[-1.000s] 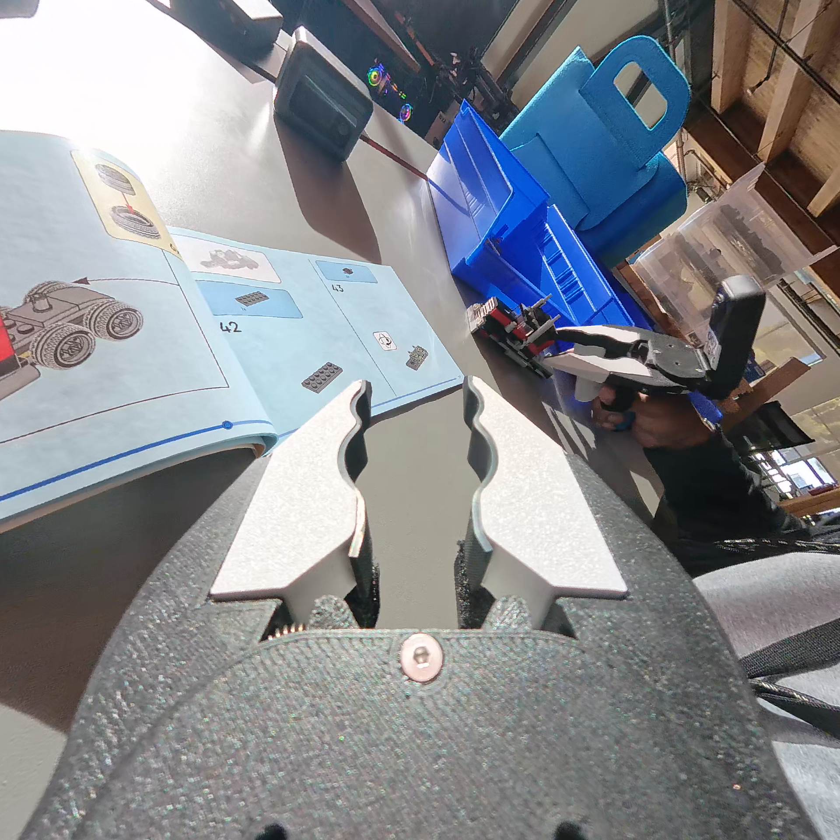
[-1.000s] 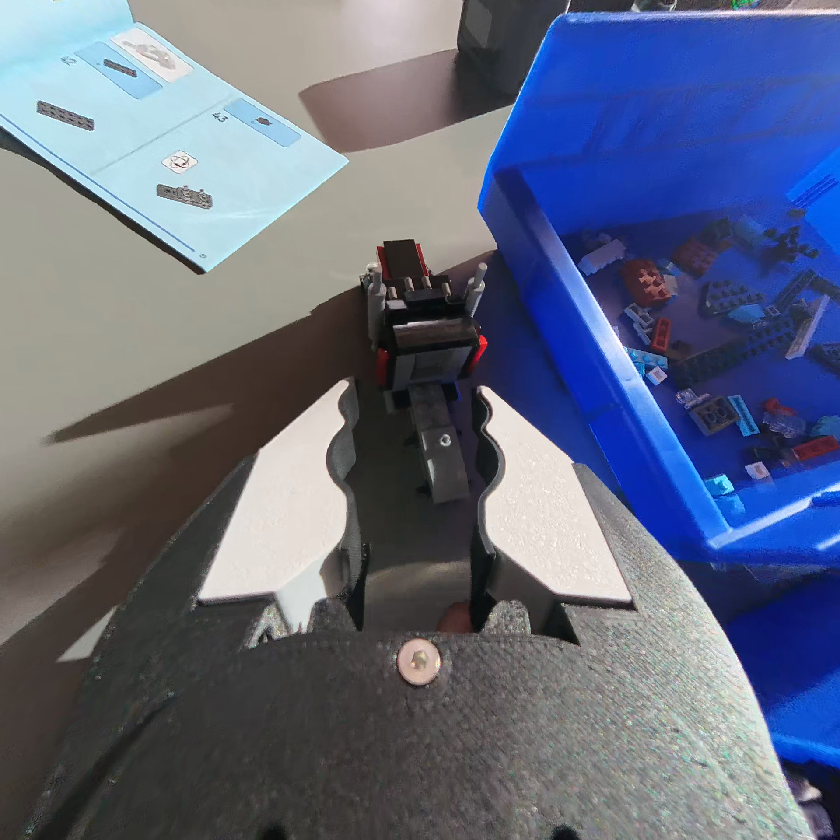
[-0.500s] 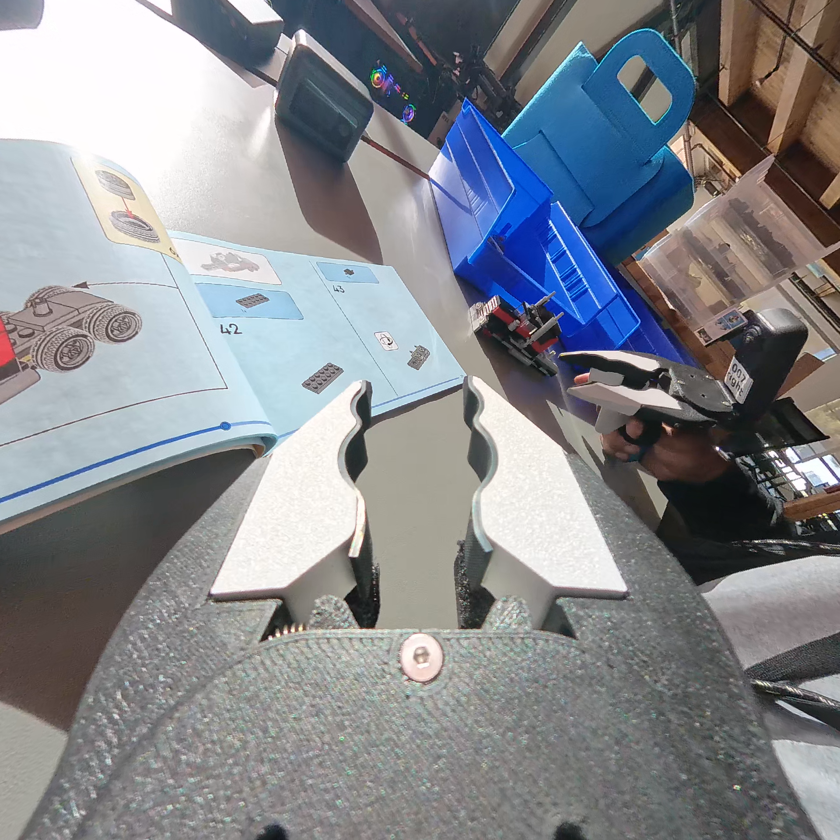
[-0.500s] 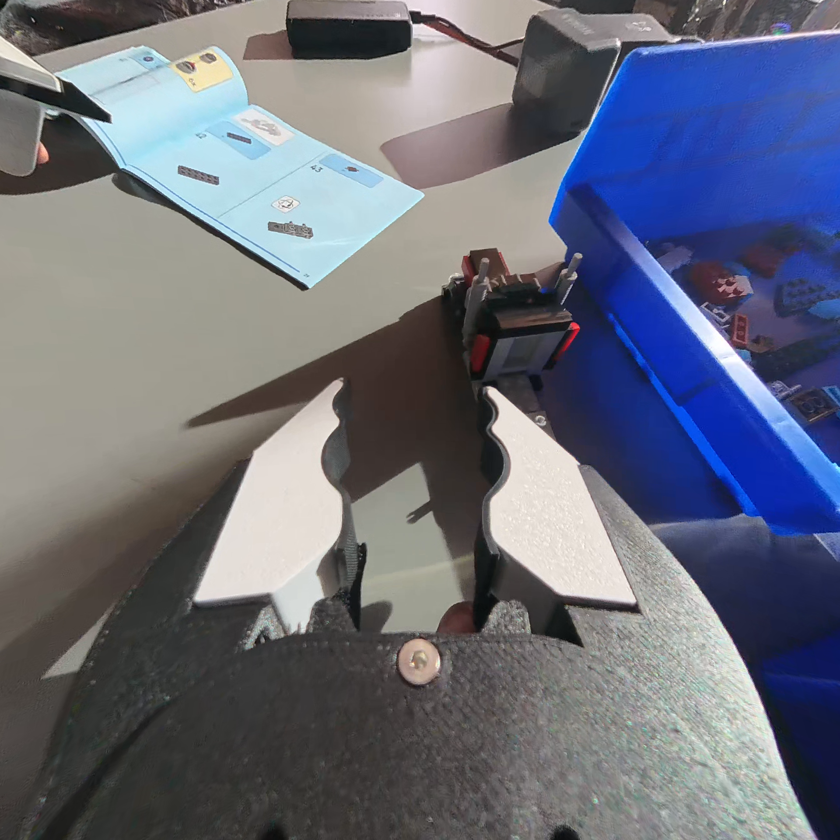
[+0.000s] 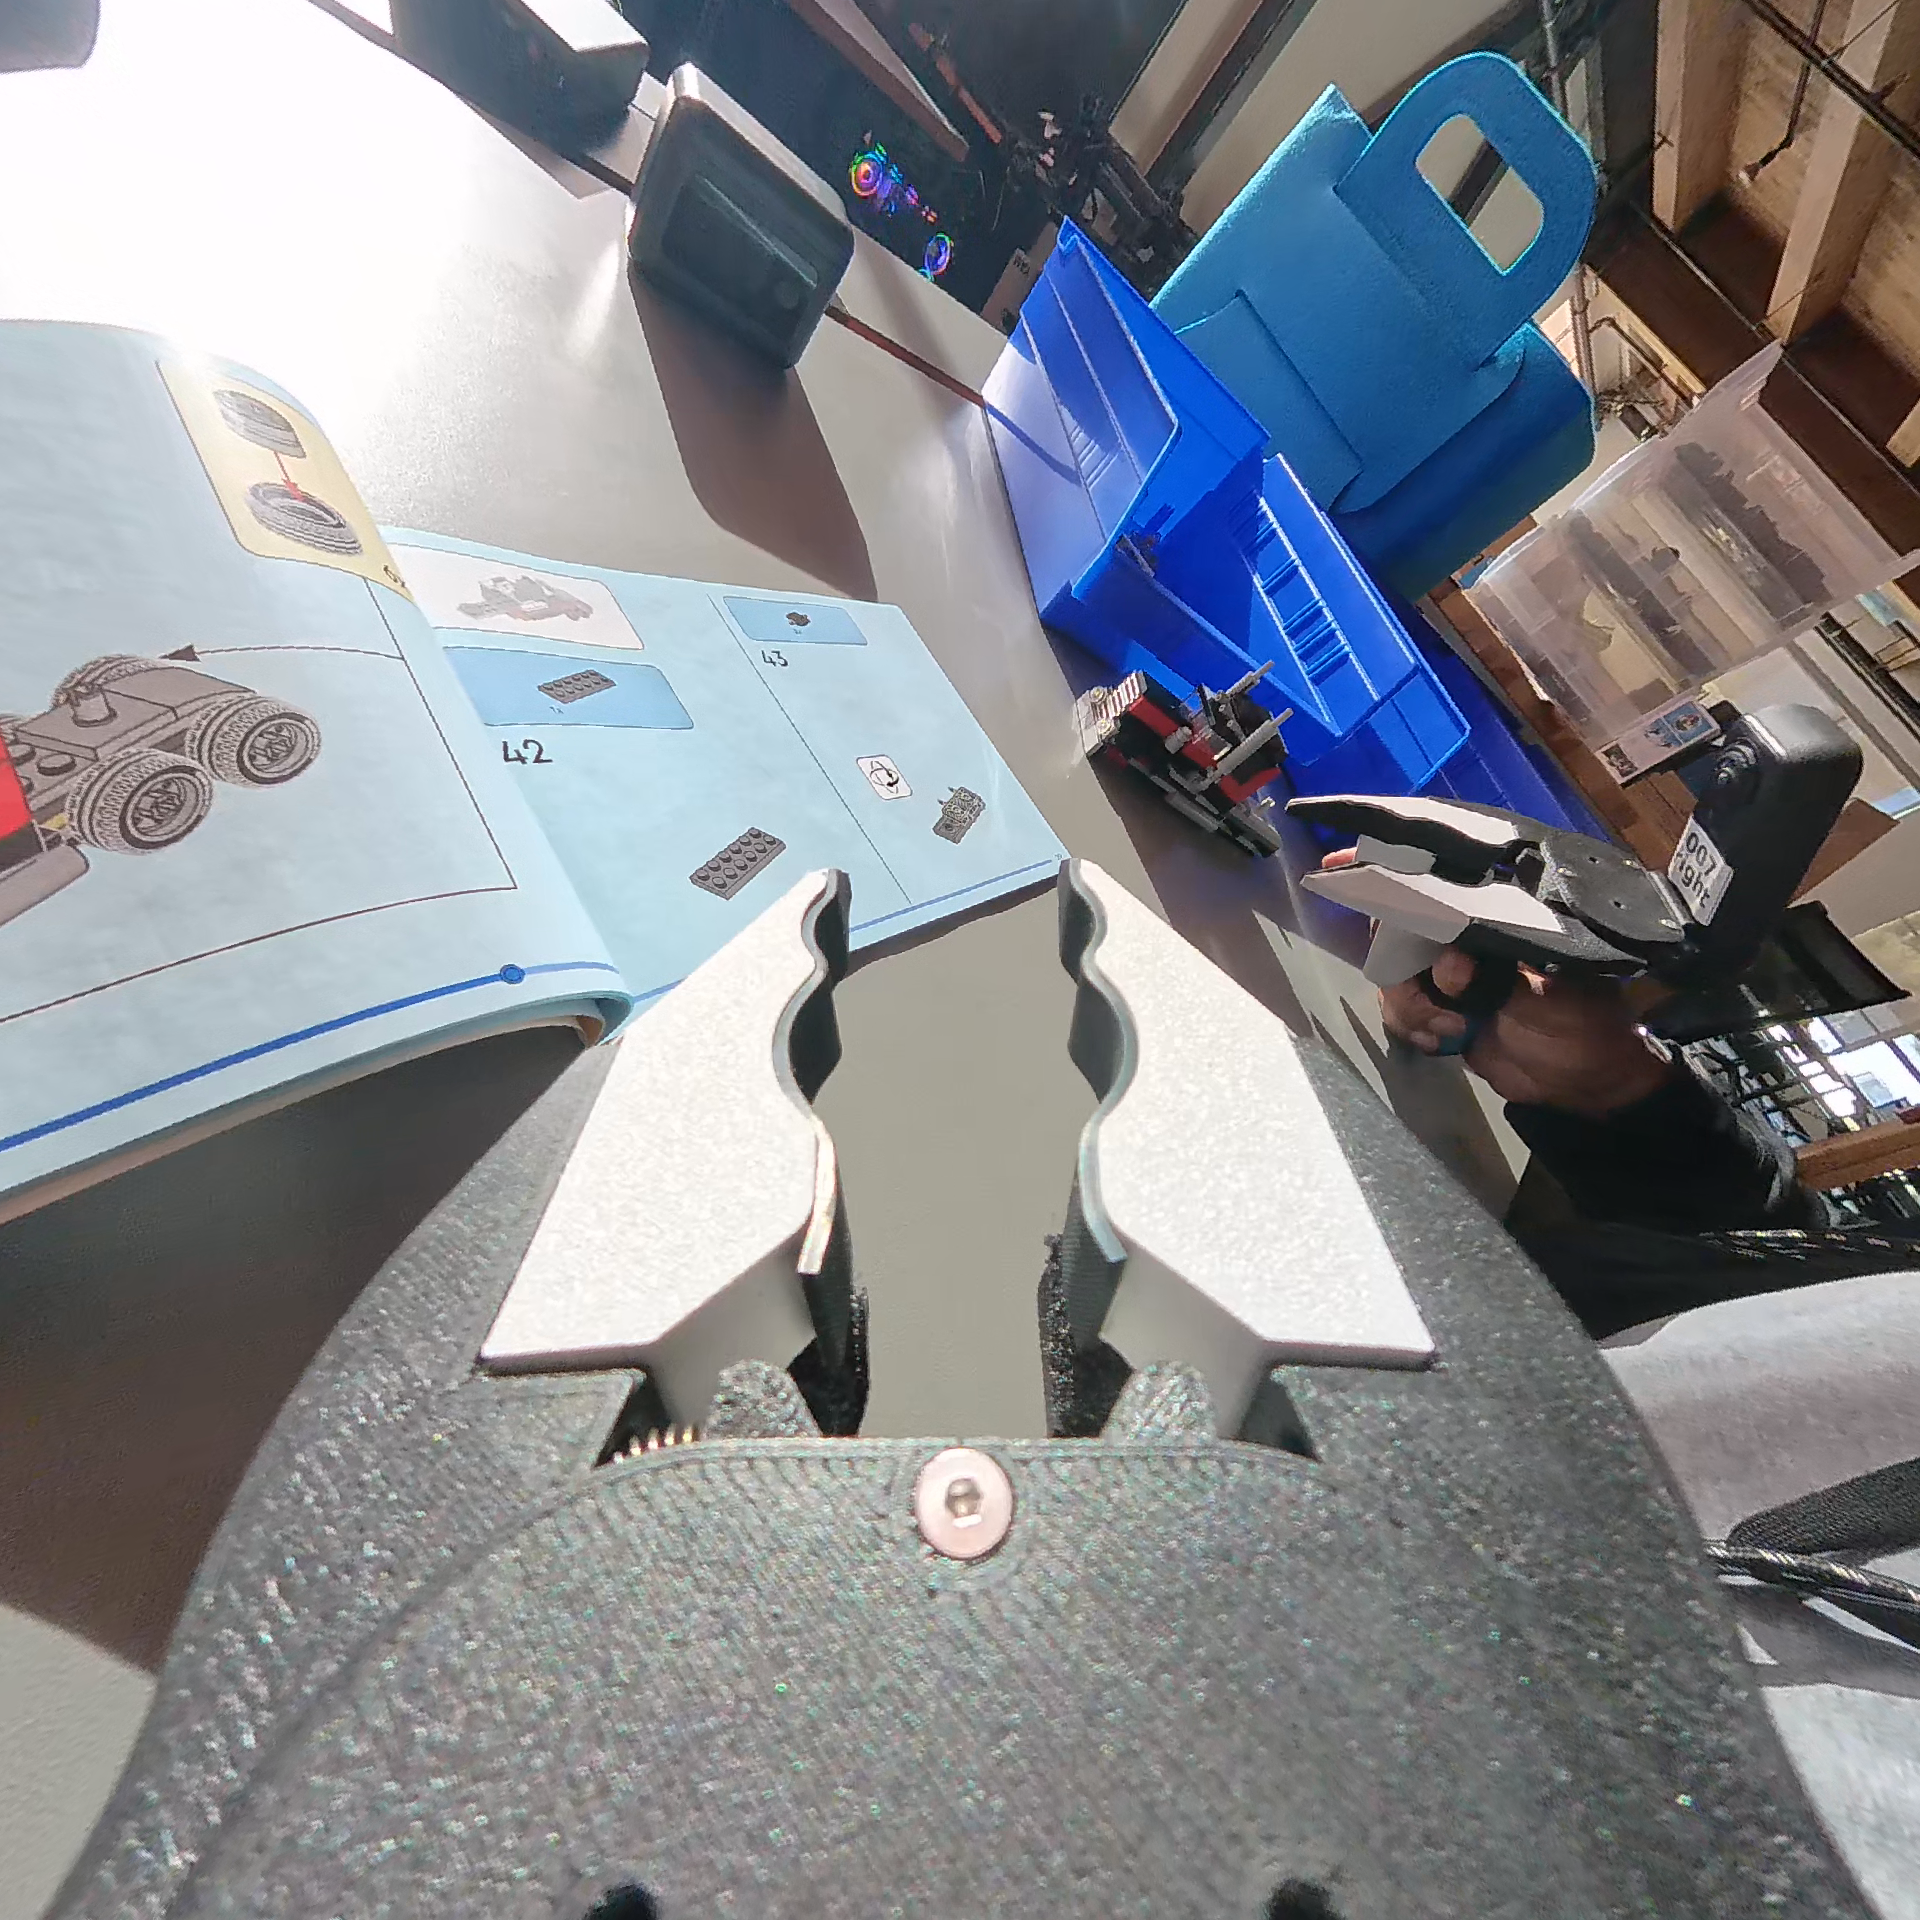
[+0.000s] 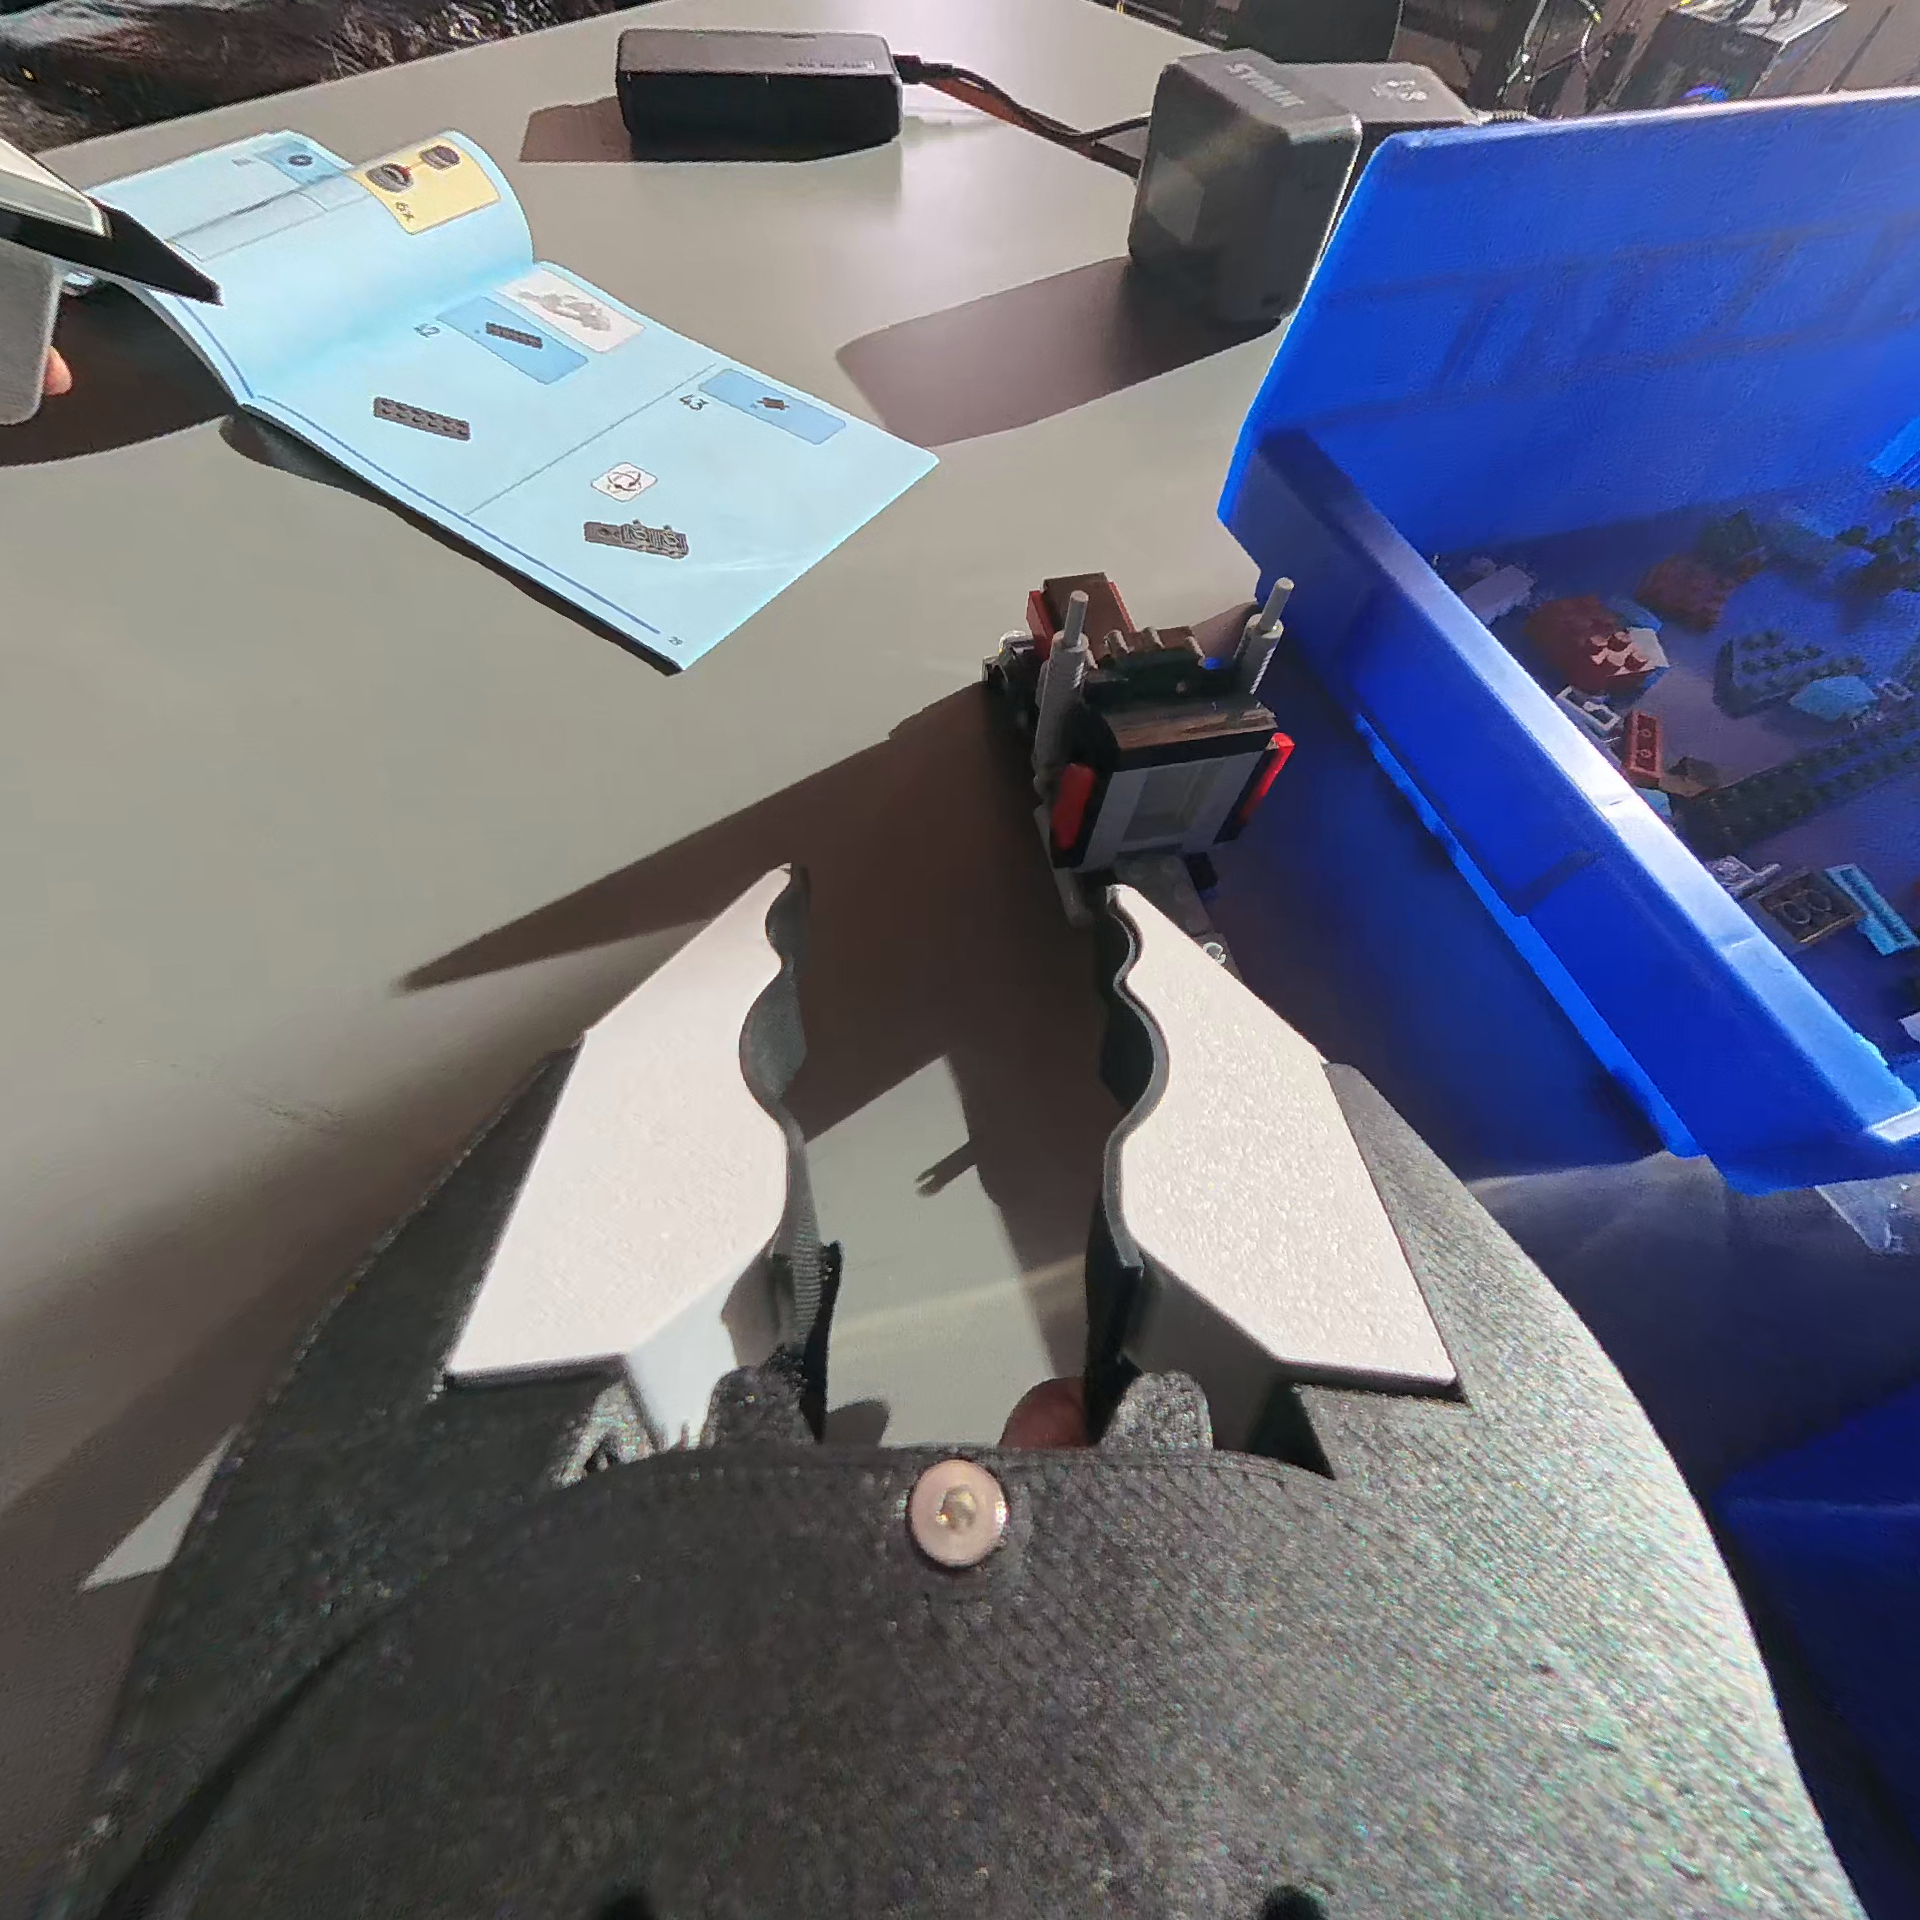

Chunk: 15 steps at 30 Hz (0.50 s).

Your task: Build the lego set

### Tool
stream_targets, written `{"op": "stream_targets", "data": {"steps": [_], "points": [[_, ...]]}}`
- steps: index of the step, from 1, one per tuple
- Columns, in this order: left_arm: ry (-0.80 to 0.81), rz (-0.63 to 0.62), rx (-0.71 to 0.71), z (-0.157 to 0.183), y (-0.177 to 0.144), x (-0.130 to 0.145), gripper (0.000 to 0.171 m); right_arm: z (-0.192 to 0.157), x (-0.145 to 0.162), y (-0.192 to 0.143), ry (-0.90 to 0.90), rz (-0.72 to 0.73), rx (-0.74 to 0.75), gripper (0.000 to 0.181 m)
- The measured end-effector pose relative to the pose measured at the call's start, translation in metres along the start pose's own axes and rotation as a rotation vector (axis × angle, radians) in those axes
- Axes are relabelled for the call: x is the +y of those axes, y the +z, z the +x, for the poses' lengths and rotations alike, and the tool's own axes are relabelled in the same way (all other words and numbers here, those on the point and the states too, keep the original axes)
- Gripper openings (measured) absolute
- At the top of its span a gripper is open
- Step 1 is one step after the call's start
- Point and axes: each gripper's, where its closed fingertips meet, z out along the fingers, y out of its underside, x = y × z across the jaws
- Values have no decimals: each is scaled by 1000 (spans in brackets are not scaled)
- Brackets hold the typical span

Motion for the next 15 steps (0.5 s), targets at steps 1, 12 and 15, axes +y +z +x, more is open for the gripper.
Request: {"op": "stream_targets", "data": {"steps": [1,12,15], "points": [[0,-1,0,0,0,0,41,0,0,0,-1,0,1,58],[2,-1,-4,0,0,0,41,-1,1,0,4,-6,-7,58],[2,-1,-5,0,1,0,41,-1,1,1,6,-8,-9,57]]}}
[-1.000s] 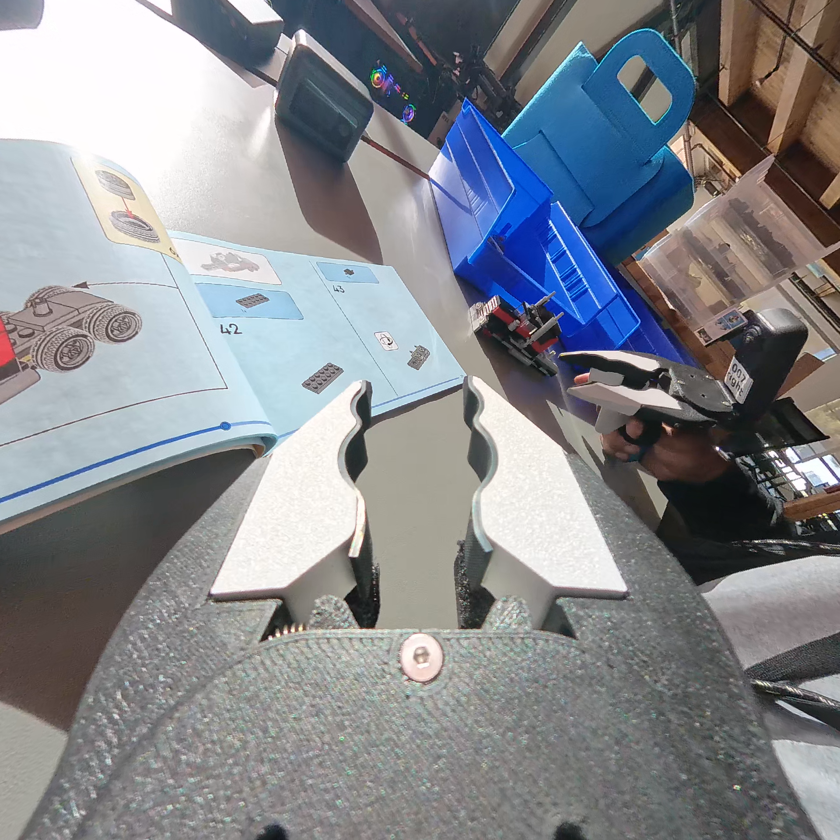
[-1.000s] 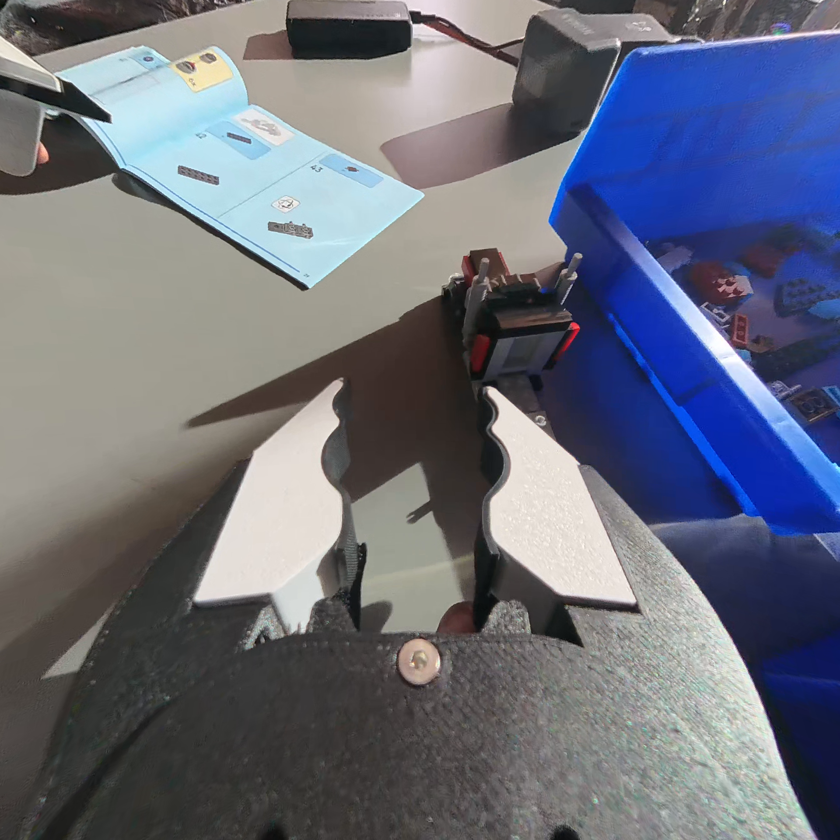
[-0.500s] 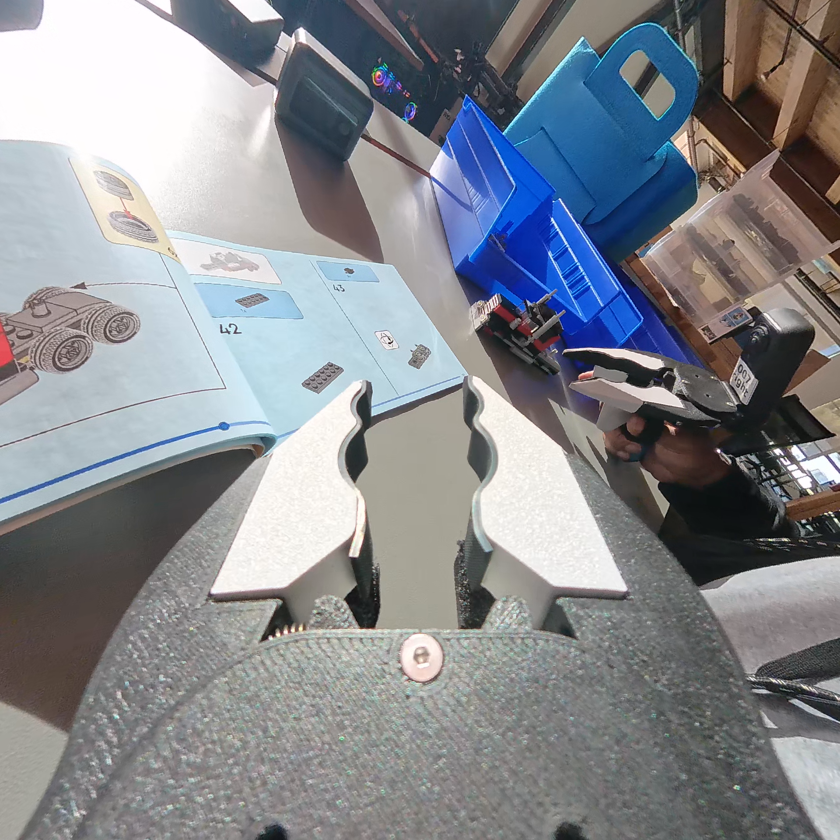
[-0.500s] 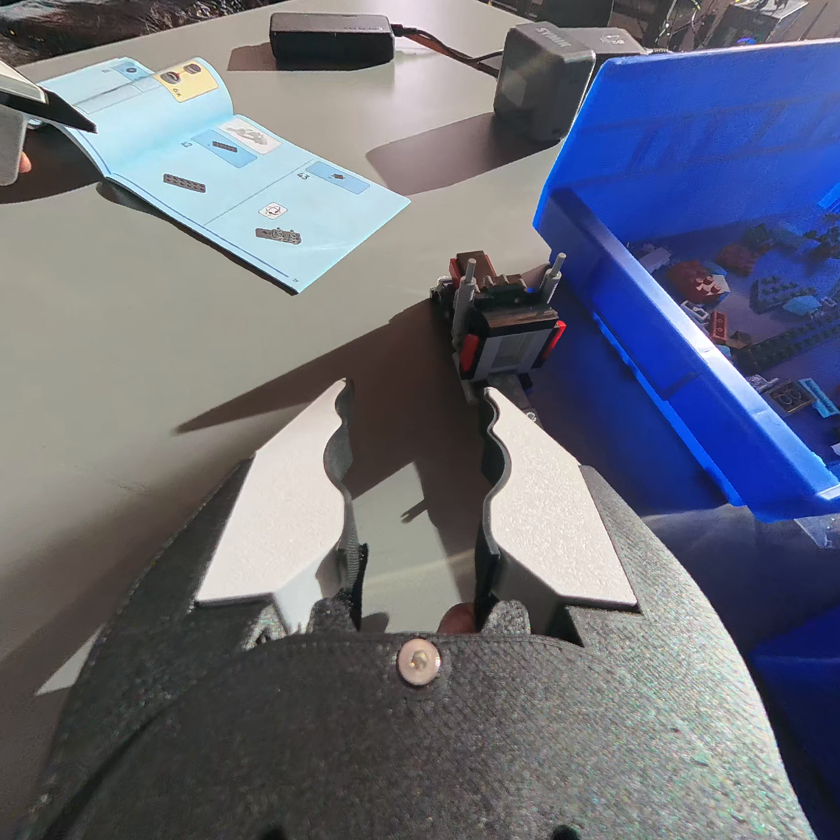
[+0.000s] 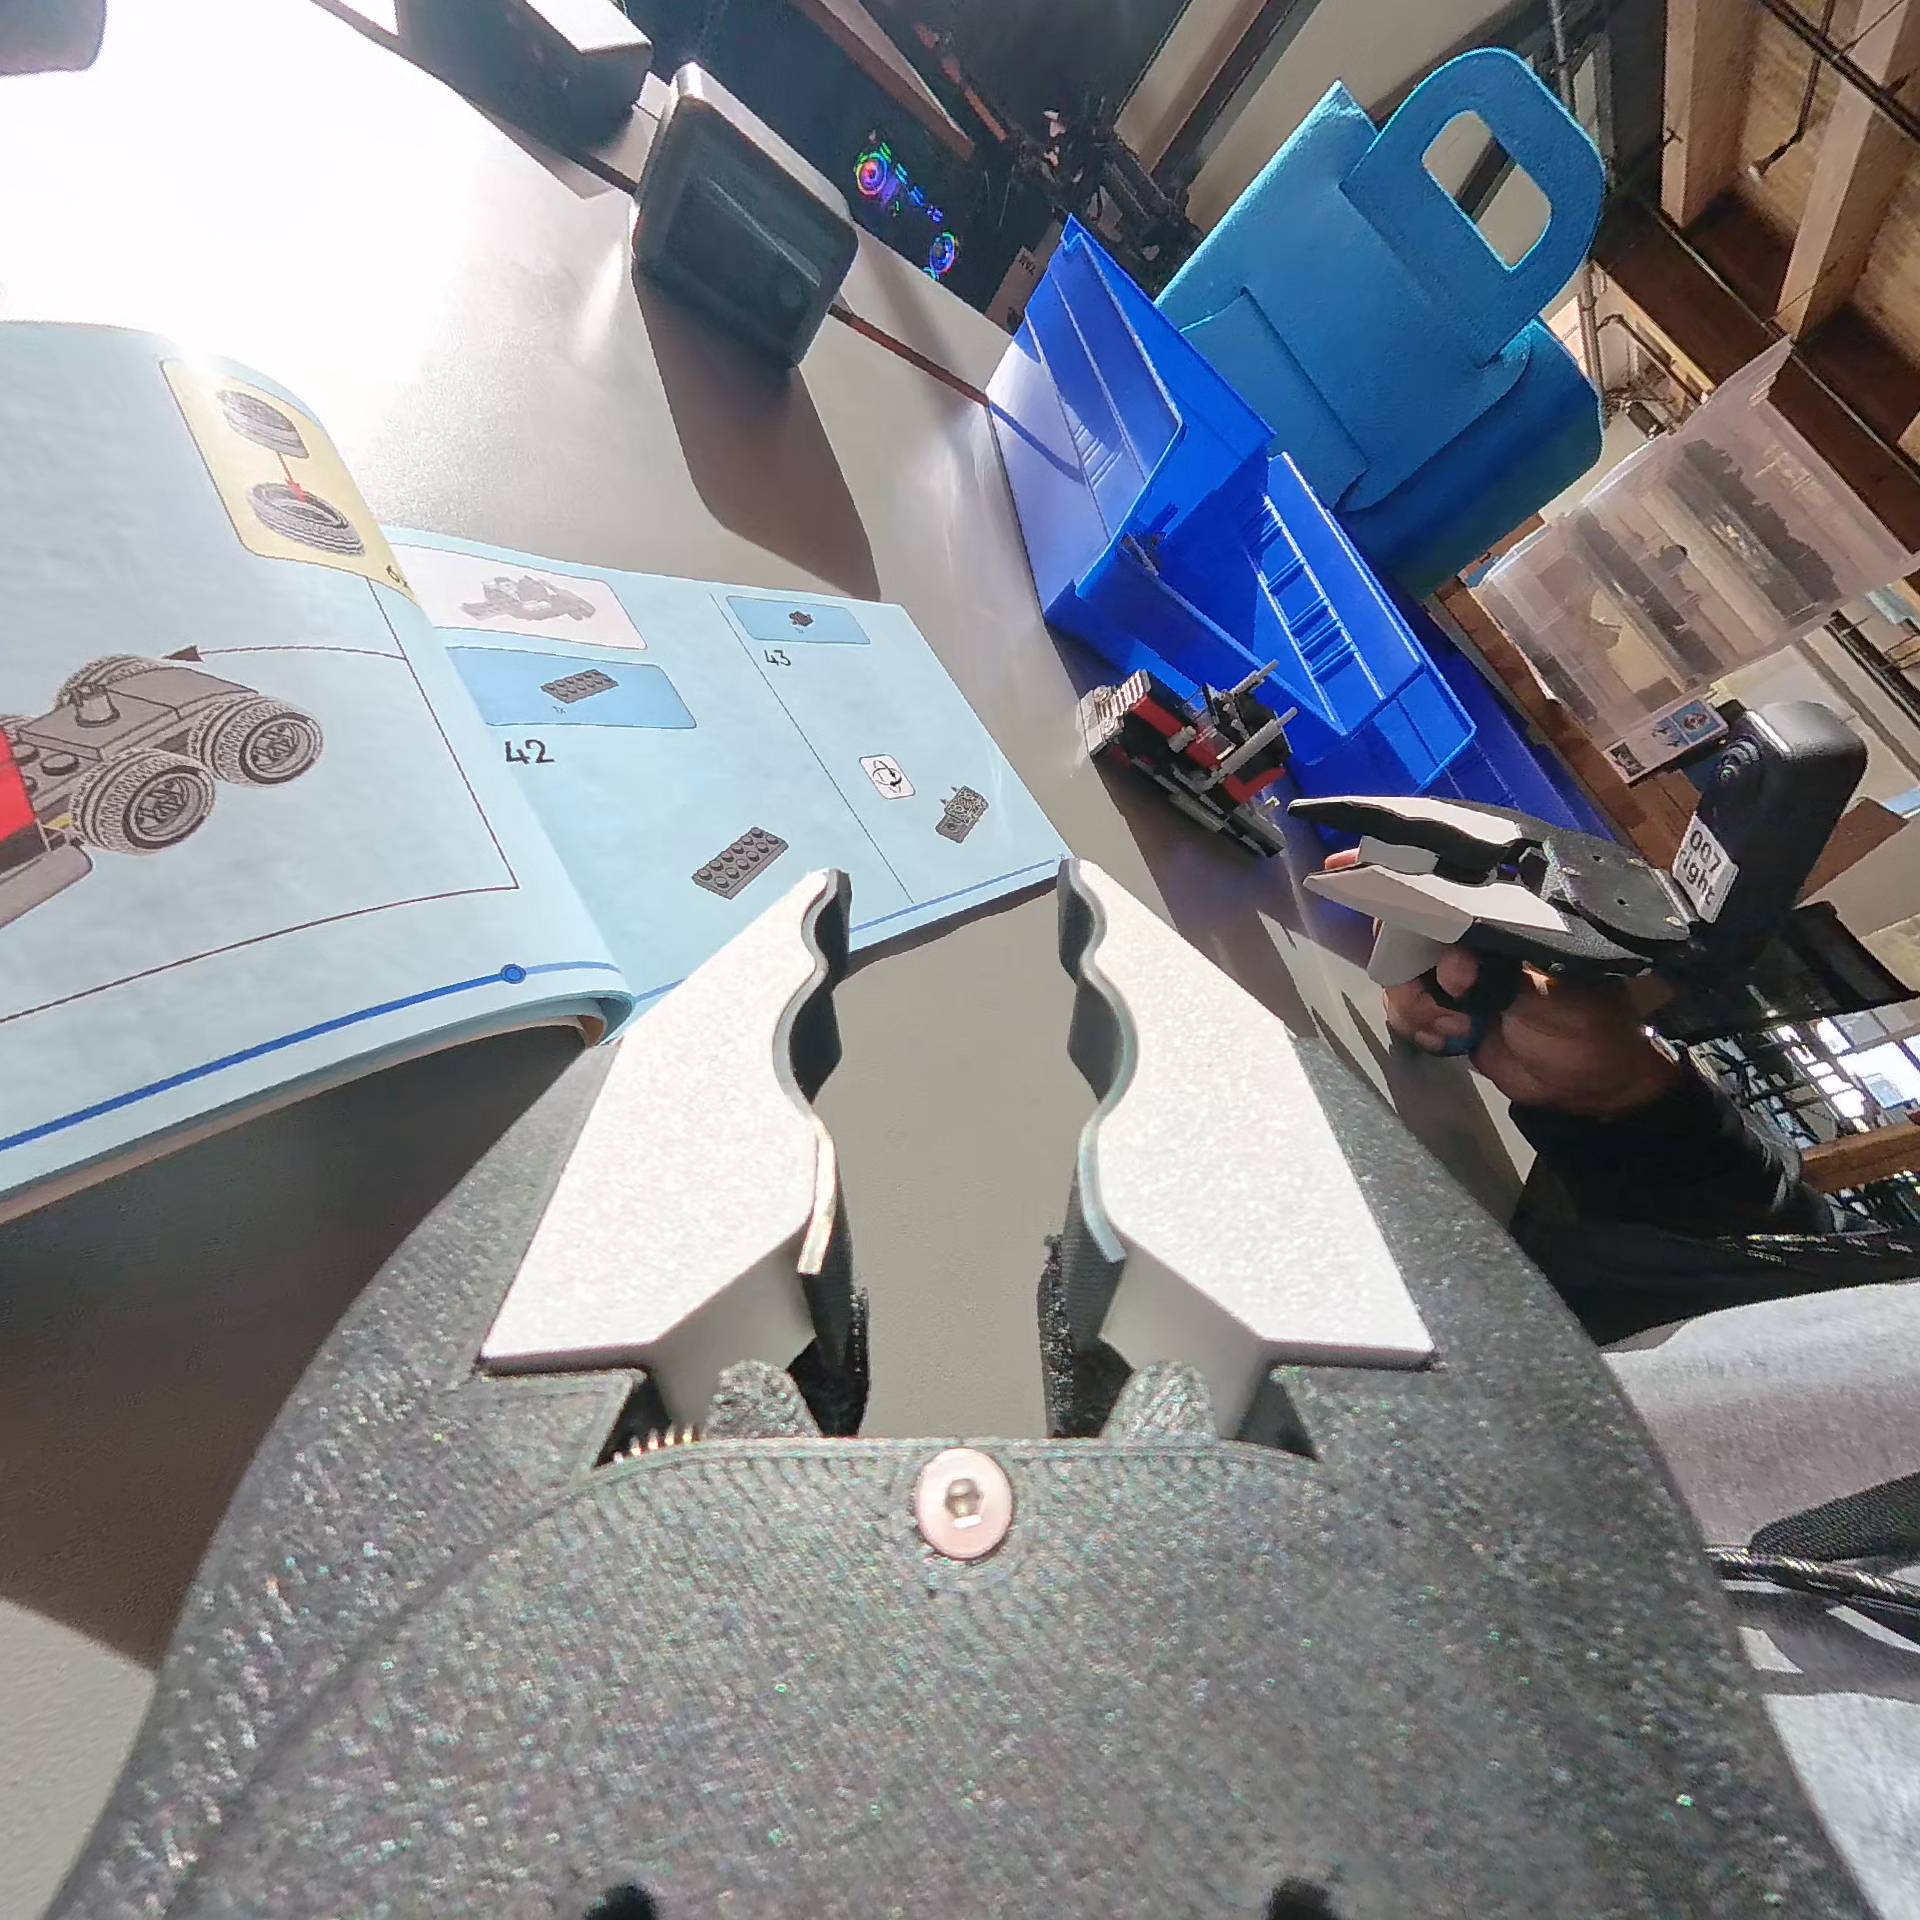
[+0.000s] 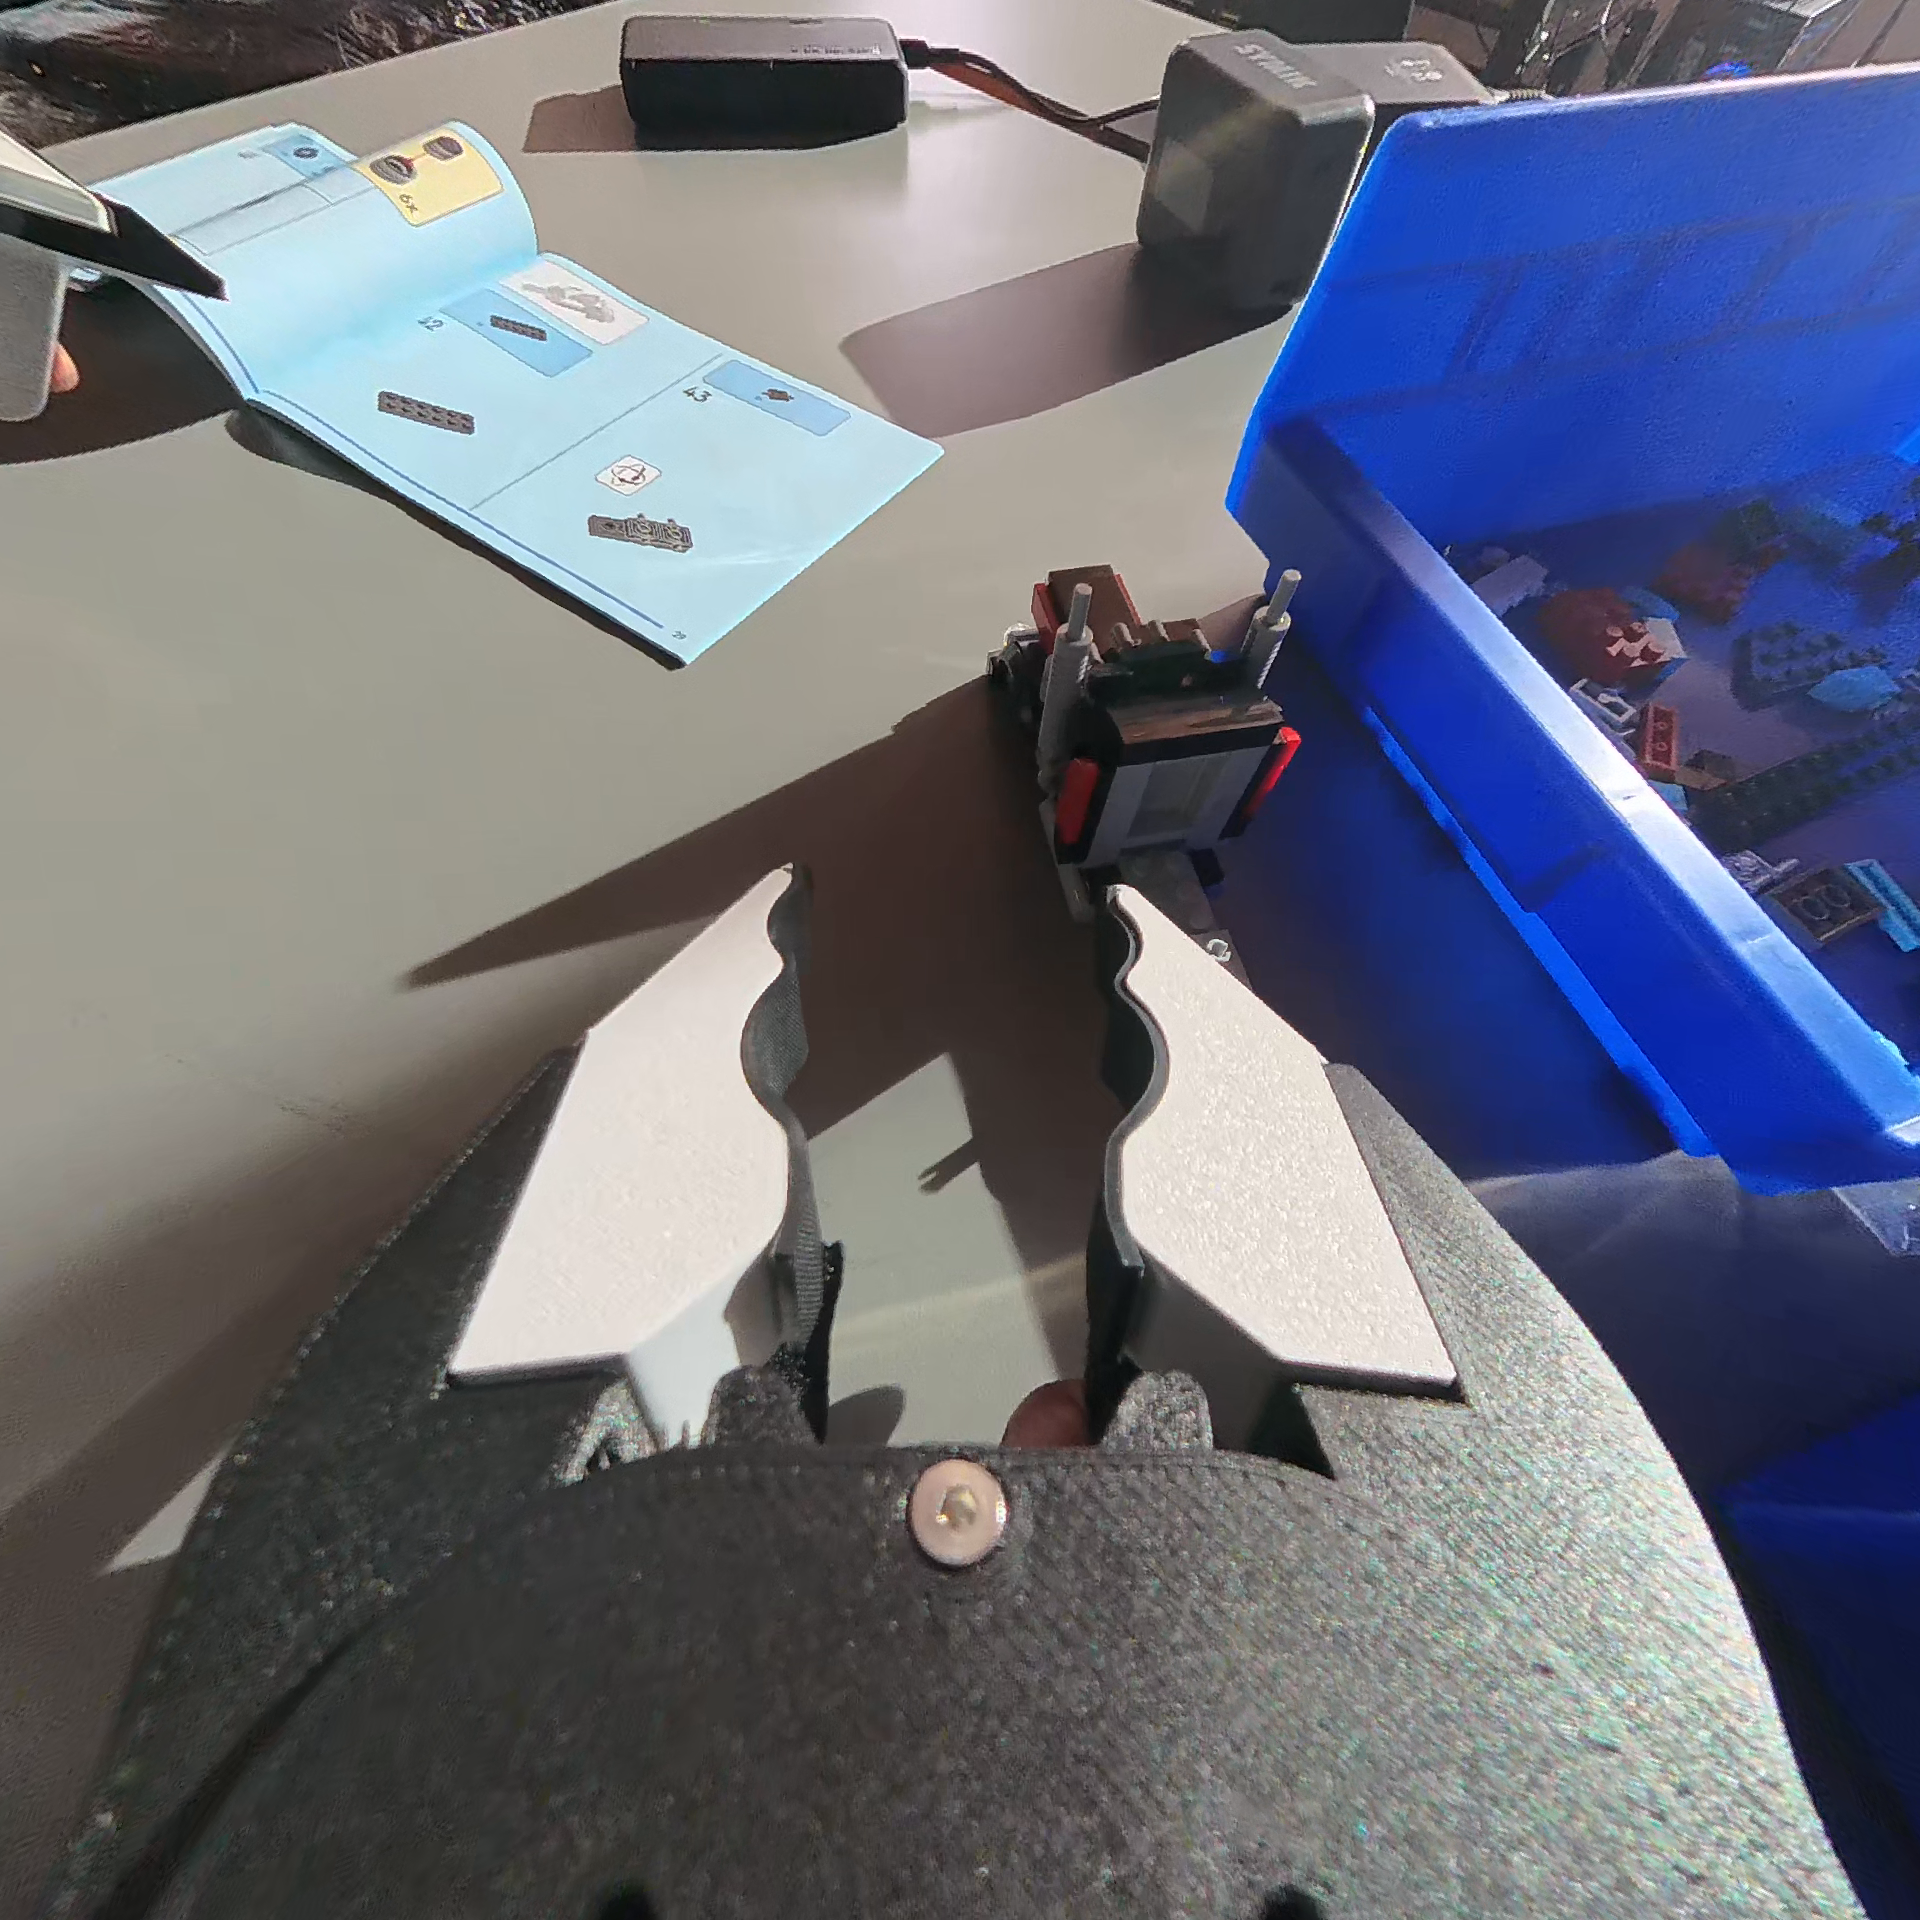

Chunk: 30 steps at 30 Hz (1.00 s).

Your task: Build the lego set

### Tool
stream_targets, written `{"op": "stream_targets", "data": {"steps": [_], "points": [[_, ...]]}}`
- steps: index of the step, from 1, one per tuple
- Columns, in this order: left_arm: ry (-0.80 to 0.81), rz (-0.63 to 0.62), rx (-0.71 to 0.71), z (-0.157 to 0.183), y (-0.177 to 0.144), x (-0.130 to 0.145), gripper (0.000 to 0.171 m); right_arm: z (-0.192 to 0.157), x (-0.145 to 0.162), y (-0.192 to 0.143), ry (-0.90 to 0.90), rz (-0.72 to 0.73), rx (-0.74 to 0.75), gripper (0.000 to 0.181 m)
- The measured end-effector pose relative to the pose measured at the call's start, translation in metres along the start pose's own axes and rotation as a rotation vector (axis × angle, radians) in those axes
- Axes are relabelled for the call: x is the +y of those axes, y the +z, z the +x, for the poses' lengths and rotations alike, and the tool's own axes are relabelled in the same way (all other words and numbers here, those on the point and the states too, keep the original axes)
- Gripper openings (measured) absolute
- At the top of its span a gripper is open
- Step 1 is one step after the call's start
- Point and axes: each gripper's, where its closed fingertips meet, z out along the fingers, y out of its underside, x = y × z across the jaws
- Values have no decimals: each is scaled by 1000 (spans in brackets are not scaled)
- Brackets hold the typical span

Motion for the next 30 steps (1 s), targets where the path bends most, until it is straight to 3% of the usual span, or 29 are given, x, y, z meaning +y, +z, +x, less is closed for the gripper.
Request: {"op": "stream_targets", "data": {"steps": [20,25,30], "points": [[6,-15,-29,-3,1,2,41,1,0,-5,9,16,13,57],[32,-69,-72,-4,9,9,41,-4,3,-4,33,-5,-1,58],[33,-223,56,46,52,43,43,-11,13,8,18,-115,7,60]]}}
